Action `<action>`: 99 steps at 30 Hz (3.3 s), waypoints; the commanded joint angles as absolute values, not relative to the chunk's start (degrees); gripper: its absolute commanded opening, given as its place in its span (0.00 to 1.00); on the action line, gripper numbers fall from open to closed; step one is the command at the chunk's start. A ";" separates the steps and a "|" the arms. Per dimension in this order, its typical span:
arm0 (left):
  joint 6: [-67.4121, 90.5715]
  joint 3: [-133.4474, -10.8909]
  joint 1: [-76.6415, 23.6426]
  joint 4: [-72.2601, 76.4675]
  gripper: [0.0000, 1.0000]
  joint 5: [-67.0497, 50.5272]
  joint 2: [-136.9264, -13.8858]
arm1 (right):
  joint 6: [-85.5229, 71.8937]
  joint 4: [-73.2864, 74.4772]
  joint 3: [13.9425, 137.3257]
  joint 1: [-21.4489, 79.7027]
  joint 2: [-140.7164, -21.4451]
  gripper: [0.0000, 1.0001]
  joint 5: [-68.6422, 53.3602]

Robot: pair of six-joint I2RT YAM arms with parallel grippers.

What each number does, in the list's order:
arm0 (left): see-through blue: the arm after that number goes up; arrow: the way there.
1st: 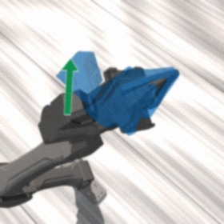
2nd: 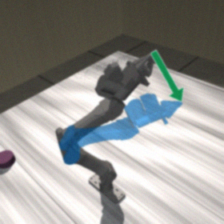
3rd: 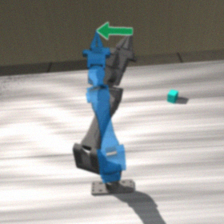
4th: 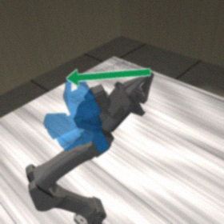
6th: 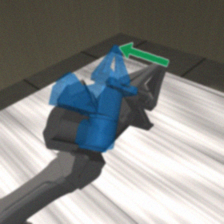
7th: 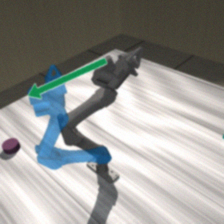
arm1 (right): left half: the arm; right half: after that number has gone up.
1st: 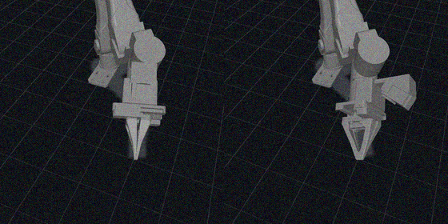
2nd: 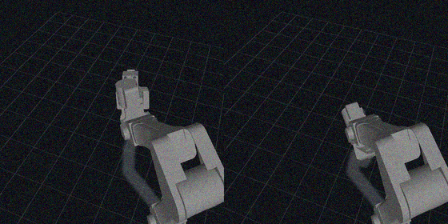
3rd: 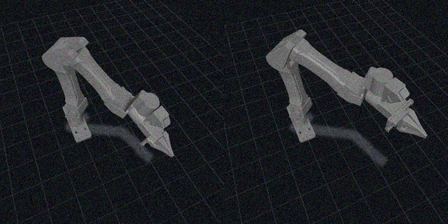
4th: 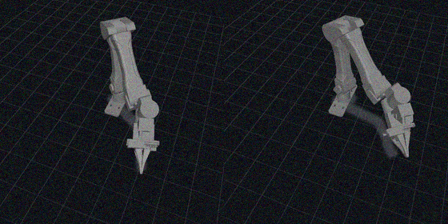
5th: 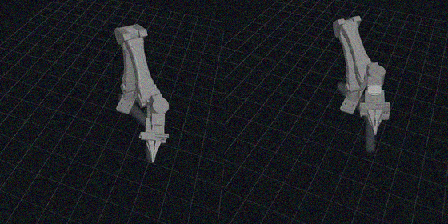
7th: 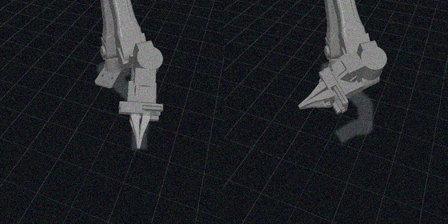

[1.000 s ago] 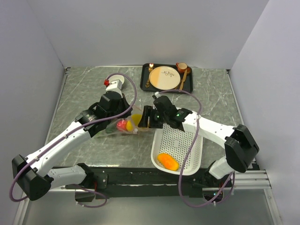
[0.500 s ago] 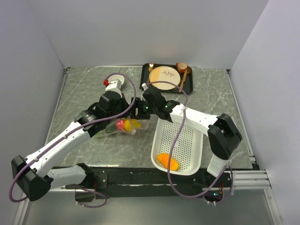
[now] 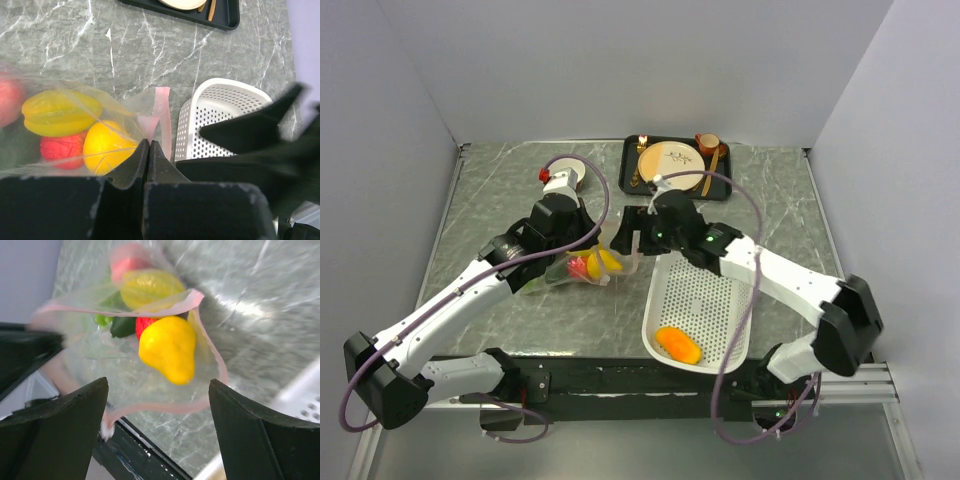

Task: Place the food in the zip-top bag and seal the zipper
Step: Move the bin to the center of the board, then pick up the fake fruit from the bin.

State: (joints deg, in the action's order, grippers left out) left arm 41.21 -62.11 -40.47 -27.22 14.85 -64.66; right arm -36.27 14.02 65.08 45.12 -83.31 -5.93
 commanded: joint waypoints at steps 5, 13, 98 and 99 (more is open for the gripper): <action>40.96 -63.63 -40.61 -24.43 0.01 14.33 -65.65 | -35.69 33.10 63.46 44.38 -74.98 0.89 8.26; 41.31 -61.79 -40.52 -23.29 0.01 14.06 -66.00 | -43.92 41.67 53.89 43.25 -71.27 0.89 10.71; 40.69 -62.14 -40.25 -23.29 0.01 11.69 -66.88 | -59.50 28.39 42.18 39.73 -68.04 0.09 1.49; 40.78 -62.05 -40.34 -23.38 0.01 11.60 -66.80 | -58.98 28.56 42.45 39.64 -67.42 0.09 2.19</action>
State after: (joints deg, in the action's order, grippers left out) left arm 41.17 -61.73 -40.42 -25.69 11.86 -67.33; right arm -60.47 28.53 40.10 39.40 -70.94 -1.63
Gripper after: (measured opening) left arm 0.021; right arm 0.507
